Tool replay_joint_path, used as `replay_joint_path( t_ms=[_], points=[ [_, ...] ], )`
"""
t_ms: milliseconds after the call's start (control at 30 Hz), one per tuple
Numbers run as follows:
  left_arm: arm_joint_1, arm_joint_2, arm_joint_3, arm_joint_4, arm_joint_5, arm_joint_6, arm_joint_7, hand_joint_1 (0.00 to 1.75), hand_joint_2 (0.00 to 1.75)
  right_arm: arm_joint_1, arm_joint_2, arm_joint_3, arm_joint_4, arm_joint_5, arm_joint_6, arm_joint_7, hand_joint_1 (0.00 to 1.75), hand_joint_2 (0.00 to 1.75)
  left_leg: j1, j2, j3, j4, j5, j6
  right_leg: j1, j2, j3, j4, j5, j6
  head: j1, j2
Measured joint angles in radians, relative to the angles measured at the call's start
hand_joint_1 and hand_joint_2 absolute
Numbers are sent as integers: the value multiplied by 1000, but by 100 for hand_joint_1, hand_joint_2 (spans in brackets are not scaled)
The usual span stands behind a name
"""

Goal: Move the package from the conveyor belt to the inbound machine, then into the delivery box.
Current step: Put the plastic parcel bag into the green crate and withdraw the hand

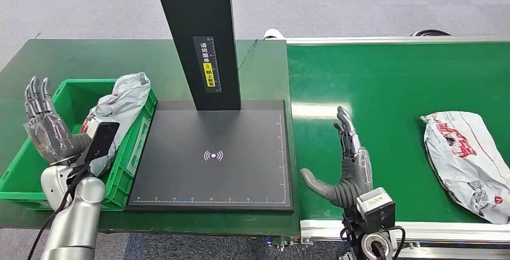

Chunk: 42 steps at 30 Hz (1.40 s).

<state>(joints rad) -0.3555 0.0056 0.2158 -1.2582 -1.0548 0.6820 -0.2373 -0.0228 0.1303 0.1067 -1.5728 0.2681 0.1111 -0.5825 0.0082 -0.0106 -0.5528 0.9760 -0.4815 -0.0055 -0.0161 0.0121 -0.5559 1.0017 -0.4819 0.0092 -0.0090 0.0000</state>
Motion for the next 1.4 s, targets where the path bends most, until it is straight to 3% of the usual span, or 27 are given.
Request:
replay_joint_path(
  t_ms=[200, 633, 767, 900, 1033, 1133, 1267, 1400],
  points=[
    [30, -28, -1, -76, 102, 0, -122, 0, 0, 0, 1, 0, 0, -1, 0, 0, 0, 175, 0, 0, 0, 0, 0, 0, 0, 0, 0, 0, 0, 0, 0, 0],
    [44, -56, -1, -145, 134, 0, -150, 0, 0, 0, 1, 0, 0, -1, 0, 0, 0, 175, 0, 0, 0, 0, 0, 0, 0, 0, 0, 0, 0, 0, 0, 0],
    [63, -61, -11, -176, 286, -2, -231, 0, 0, -1, 1, 0, 1, -1, 0, -1, 0, 175, 0, 0, 0, 0, 0, 0, 0, 0, 0, 0, 0, 0, 0, 0],
    [102, -67, -49, -235, 397, -8, -270, 0, 175, -6, 1, 5, 9, -1, -2, -6, 0, 175, 0, 0, 0, 0, 0, 0, 0, 0, 0, 0, 0, 0, 0, 0],
    [127, -71, -81, -270, 428, -14, -271, 0, 175, -14, 1, 10, 17, -1, -4, -7, 0, 175, 0, 0, 0, 0, 0, 0, 0, 0, 0, 0, 0, 0, 0, 0],
    [143, -72, -102, -291, 555, -77, -325, 0, 175, -22, 0, 13, 24, -3, -7, -8, 0, 175, 0, 0, 0, 0, 0, 0, 0, 0, 0, 0, 0, 0, 0, 0],
    [173, -72, -161, -342, 835, -411, -406, 0, 175, -43, -2, 19, 44, -8, -8, -14, 0, 175, 0, 0, 0, 0, 0, 0, 0, 0, 1, 0, 0, 0, 0, 0],
    [213, -68, -246, -388, 921, -700, -445, 0, 175, -62, -5, 27, 73, -11, -5, -21, 0, 175, 0, 0, 0, 0, 0, 0, 0, 0, 0, 0, 0, 0, 0, 0]
  ],
)
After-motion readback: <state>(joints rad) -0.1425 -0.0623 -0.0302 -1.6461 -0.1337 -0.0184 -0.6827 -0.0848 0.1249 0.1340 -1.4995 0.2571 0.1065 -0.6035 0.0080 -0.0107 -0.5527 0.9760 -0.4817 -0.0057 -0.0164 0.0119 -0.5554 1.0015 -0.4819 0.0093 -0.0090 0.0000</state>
